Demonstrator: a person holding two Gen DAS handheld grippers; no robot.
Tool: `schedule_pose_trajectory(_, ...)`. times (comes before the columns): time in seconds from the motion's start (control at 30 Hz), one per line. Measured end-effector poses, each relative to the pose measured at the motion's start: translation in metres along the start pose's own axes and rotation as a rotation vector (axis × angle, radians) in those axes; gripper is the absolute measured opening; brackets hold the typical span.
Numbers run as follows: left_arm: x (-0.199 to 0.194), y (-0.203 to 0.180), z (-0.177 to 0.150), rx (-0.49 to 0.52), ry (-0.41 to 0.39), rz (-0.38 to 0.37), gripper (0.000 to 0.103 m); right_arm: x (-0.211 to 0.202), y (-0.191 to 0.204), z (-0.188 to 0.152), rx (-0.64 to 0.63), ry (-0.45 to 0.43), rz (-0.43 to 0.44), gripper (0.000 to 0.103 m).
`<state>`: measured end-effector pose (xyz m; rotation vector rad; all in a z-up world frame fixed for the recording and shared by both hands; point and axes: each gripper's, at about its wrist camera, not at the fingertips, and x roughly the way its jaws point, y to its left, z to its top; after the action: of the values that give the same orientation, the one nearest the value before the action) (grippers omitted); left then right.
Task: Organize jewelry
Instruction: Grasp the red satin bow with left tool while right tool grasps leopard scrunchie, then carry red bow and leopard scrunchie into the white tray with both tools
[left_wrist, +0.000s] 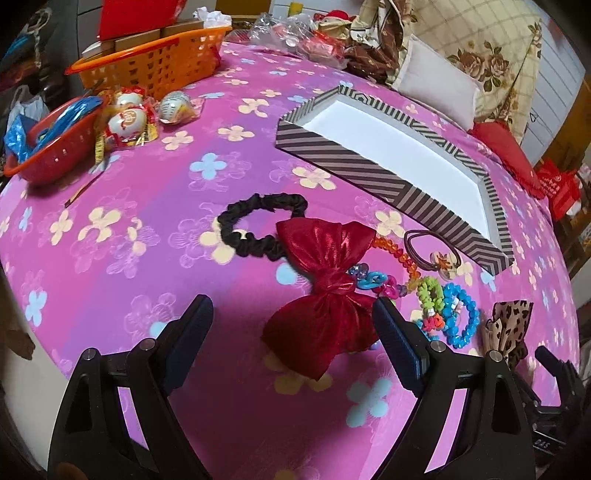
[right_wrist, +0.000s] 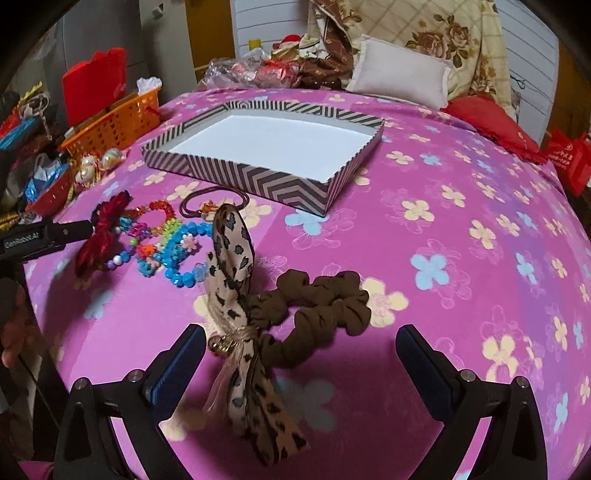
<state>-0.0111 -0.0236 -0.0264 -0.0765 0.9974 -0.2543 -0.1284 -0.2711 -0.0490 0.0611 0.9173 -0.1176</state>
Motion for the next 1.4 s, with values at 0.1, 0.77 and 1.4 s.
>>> schedule_pose_trajectory(0.1, 0.007, -0.006, 0.001, 0.014, 0.013, 0.005, 0.088, 0.009, 0.000, 0.001, 0.002, 0.010, 0.010, 0.102)
schedule_pose_trajectory(0.77, 0.027, -0.014, 0.004, 0.040, 0.020, 0.025, 0.017, 0.011, -0.001, -0.004, 0.009, -0.058, 0.079, 0.045)
schedule_pose_trajectory(1.4, -0.040, -0.001, 0.008, 0.028, -0.090, -0.008, 0.015, -0.032, 0.005, 0.000, 0.043, -0.160, 0.175, 0.014)
